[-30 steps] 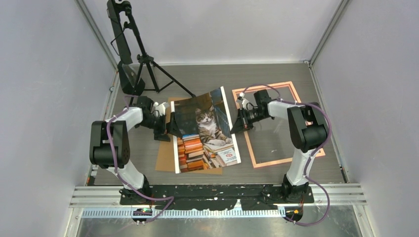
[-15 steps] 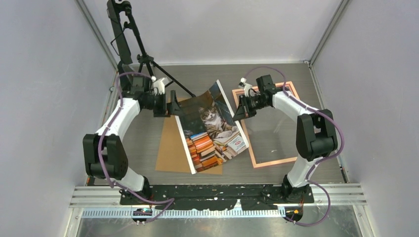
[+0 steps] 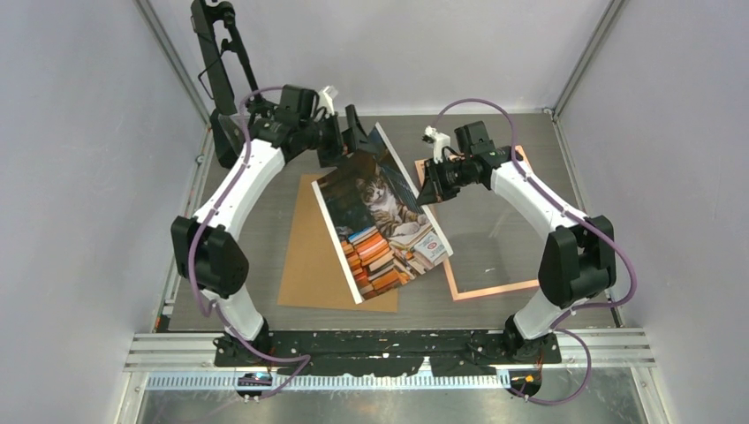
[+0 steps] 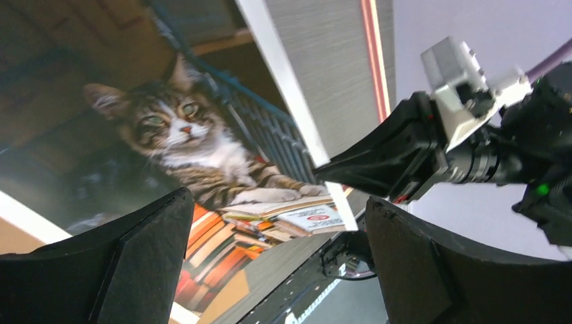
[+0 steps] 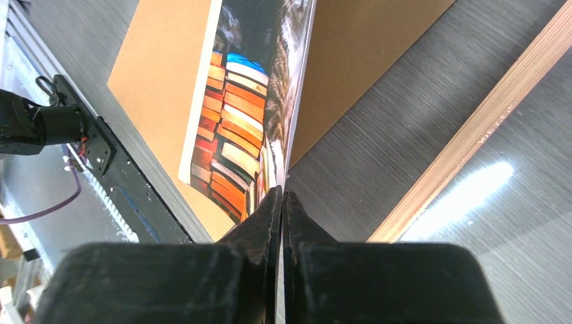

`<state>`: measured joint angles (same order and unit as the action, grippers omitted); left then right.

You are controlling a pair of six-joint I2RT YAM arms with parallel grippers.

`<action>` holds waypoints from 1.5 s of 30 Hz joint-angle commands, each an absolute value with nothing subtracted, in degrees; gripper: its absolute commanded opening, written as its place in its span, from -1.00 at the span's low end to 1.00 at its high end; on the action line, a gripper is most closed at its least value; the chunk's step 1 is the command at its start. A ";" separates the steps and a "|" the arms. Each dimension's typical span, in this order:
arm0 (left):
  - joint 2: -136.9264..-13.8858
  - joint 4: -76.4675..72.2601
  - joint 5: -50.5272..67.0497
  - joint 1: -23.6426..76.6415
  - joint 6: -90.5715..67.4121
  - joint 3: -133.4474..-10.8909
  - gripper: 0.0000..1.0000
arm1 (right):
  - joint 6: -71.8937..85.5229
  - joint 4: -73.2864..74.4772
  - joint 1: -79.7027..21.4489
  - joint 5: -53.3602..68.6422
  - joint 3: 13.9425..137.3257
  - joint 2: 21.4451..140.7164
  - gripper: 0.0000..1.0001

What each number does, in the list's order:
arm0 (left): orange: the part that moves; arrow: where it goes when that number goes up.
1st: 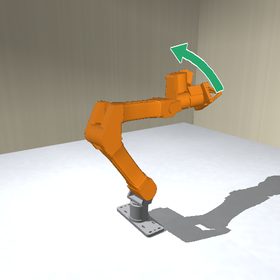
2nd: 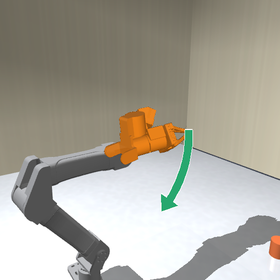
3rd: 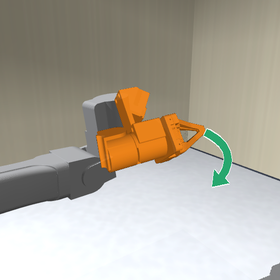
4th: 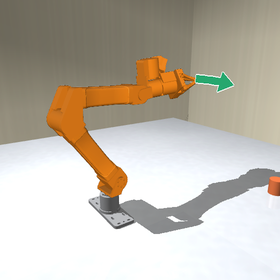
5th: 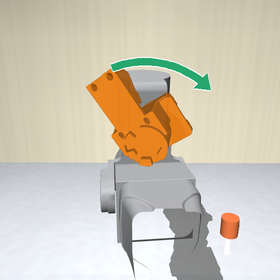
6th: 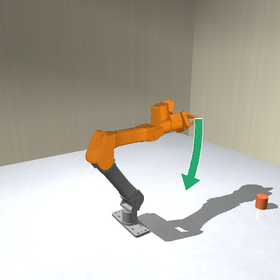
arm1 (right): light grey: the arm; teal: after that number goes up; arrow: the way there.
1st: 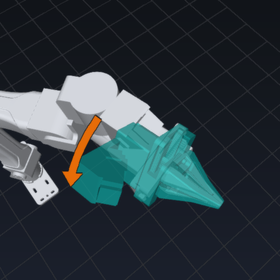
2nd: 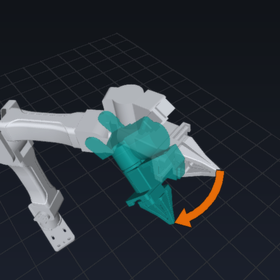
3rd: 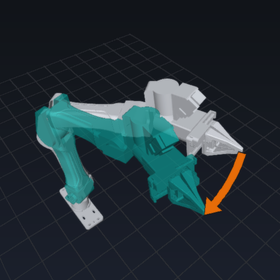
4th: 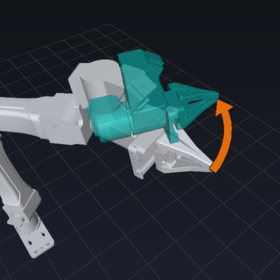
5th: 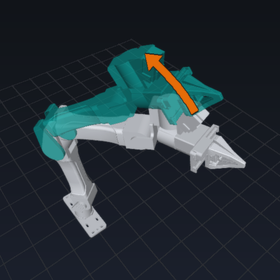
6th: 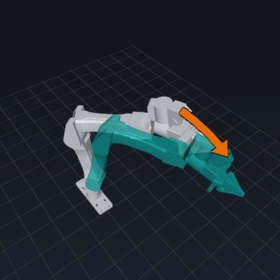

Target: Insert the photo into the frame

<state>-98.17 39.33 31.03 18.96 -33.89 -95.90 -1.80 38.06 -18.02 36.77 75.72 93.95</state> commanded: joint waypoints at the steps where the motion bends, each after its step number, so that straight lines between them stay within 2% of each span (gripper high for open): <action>1: -100.92 38.25 29.08 22.45 -45.20 -102.86 0.91 | -2.34 38.23 -19.55 30.88 78.94 89.10 -0.89; 10: -105.72 34.71 29.78 25.33 -54.98 -104.56 0.89 | -0.54 35.68 -21.47 24.24 78.82 85.76 -0.89; 21: -107.54 32.24 30.59 27.98 -60.78 -106.58 0.89 | -3.36 35.44 -31.76 1.72 81.43 82.78 -0.89; 29: -107.23 31.96 30.06 28.20 -61.55 -106.03 0.89 | -6.92 35.27 -36.50 -9.36 84.39 80.51 -0.89; 45: -105.66 29.47 30.99 29.01 -64.16 -105.90 0.75 | -12.06 36.87 -45.36 -20.40 91.10 82.78 -0.89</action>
<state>-108.05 32.51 29.61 28.73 -63.22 -104.44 -9.80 38.33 -43.40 -16.49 86.30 82.21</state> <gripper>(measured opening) 0.896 0.062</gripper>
